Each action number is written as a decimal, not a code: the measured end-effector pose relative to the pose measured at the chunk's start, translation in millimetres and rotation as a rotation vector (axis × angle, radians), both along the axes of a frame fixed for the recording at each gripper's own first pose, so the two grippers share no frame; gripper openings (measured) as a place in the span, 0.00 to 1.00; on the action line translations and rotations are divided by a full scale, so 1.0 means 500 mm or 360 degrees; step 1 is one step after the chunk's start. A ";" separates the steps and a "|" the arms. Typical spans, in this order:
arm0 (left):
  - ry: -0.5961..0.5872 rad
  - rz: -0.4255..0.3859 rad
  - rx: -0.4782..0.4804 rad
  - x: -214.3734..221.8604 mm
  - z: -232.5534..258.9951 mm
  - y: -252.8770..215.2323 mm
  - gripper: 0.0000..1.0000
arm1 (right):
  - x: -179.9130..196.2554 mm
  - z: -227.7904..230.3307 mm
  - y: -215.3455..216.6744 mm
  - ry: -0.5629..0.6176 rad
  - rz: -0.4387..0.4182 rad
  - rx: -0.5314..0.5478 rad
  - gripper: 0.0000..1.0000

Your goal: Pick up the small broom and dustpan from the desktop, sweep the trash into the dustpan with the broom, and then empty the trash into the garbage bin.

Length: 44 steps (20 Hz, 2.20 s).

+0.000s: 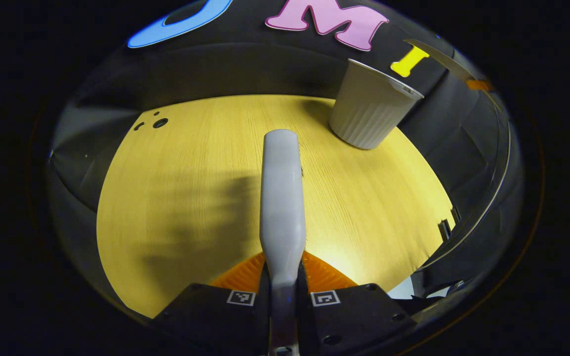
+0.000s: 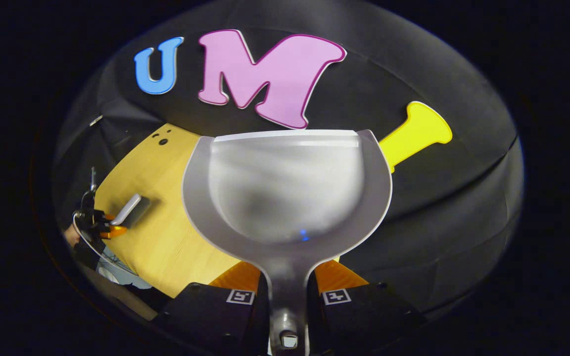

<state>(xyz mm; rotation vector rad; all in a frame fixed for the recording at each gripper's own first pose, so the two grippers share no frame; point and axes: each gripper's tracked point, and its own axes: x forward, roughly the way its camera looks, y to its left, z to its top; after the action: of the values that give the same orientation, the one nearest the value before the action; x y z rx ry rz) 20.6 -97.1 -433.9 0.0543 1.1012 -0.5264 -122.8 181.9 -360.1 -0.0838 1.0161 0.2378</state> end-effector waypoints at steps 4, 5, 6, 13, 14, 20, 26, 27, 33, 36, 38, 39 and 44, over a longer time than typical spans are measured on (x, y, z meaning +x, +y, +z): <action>-0.0024 0.0125 0.0044 -0.008 0.014 -0.009 0.26 | -0.136 -0.038 0.084 -0.0014 0.0221 0.0079 0.35; -0.0018 0.0153 0.0052 -0.011 0.014 -0.009 0.26 | -0.163 -0.055 0.103 -0.0003 0.0258 0.0103 0.35; -0.0010 0.0177 0.0061 -0.018 0.011 -0.011 0.26 | -0.189 -0.073 0.125 0.0015 0.0289 0.0125 0.35; 0.0022 0.0143 0.0142 -0.054 -0.014 0.000 0.26 | -0.328 -0.264 0.251 0.0301 0.0330 0.0230 0.35; 0.0023 0.0127 0.0158 -0.053 -0.021 0.000 0.26 | -0.346 -0.298 0.277 0.0339 0.0299 0.0252 0.35; 0.0057 0.0069 0.0232 -0.059 -0.068 -0.010 0.27 | -0.391 -0.455 0.367 0.0493 0.0096 0.0290 0.35; 0.0118 0.0060 0.0300 -0.063 -0.116 -0.001 0.27 | -0.382 -0.500 0.399 0.0560 -0.0003 0.0253 0.35; 0.0128 0.0059 0.0304 -0.064 -0.121 -0.002 0.27 | -0.384 -0.500 0.401 0.0569 -0.0002 0.0238 0.35; 0.0183 0.0053 0.0350 -0.068 -0.150 0.007 0.28 | -0.382 -0.512 0.422 0.0642 -0.0090 0.0308 0.35; 0.0203 0.0037 0.0363 -0.071 -0.156 0.011 0.28 | -0.388 -0.515 0.417 0.0648 -0.0096 0.0305 0.41; 0.0195 0.0025 0.0370 -0.068 -0.157 0.012 0.28 | -0.394 -0.521 0.417 0.0659 -0.0092 0.0295 0.36; 0.0196 0.0019 0.0374 -0.067 -0.157 0.013 0.28 | -0.401 -0.524 0.415 0.0668 -0.0089 0.0284 0.37; 0.0211 -0.0029 0.0432 -0.065 -0.167 0.016 0.32 | -0.422 -0.530 0.416 0.0689 -0.0094 0.0294 0.36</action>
<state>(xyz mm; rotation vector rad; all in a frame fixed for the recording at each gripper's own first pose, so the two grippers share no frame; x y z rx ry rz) -12.0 -89.1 -517.4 0.2697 1.2981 -0.3981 -333.9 389.8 -625.3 0.1730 1.4191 0.3020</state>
